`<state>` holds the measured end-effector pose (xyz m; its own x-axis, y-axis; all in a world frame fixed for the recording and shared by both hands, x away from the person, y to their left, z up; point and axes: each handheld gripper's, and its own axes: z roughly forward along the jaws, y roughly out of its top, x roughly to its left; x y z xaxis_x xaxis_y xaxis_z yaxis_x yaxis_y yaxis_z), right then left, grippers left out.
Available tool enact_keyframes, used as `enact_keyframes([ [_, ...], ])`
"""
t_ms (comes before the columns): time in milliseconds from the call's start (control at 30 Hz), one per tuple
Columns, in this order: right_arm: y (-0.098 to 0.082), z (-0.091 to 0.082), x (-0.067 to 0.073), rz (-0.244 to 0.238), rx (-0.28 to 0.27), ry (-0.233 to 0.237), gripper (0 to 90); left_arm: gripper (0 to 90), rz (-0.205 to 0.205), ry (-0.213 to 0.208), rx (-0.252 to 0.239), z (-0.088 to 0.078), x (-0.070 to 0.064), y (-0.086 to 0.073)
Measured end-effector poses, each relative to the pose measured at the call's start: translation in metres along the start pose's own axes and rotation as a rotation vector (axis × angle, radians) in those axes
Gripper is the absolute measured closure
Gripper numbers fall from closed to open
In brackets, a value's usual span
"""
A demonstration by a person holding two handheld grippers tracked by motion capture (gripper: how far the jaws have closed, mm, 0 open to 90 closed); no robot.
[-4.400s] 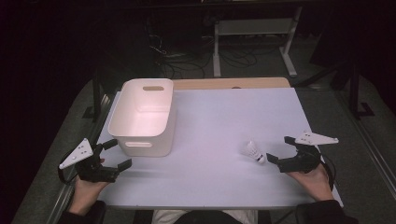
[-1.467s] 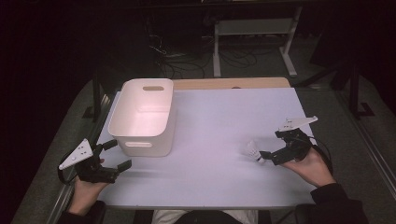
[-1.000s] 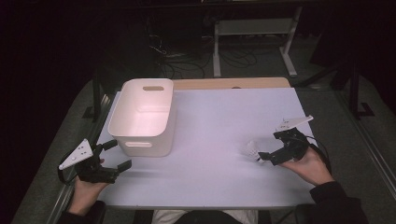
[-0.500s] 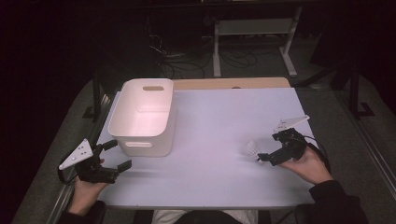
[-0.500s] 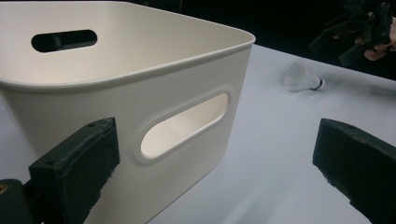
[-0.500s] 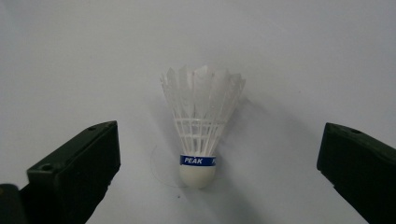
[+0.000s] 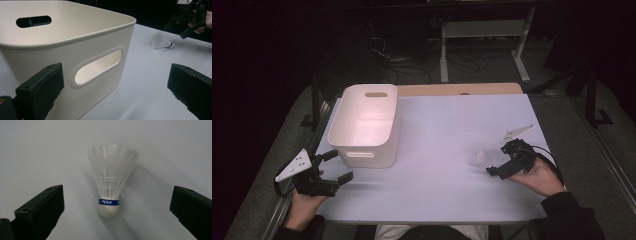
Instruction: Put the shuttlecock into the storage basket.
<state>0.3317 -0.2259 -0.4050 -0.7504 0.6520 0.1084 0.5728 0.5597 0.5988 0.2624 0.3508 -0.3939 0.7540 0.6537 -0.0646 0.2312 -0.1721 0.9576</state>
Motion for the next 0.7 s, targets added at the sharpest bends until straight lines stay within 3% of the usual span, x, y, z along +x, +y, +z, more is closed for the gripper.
enact_keyframes([
  [300, 0.0, 0.004, -0.001, 0.006, 0.031, 0.006, 0.0, 0.4, -0.002, -0.002, 0.001, 0.0, 0.0, 0.0],
  [700, -0.002, 0.014, -0.003, 0.02, 0.112, 0.058, 13.0, 0.4, -0.003, -0.001, -0.001, 0.0, 0.0, 0.0],
])
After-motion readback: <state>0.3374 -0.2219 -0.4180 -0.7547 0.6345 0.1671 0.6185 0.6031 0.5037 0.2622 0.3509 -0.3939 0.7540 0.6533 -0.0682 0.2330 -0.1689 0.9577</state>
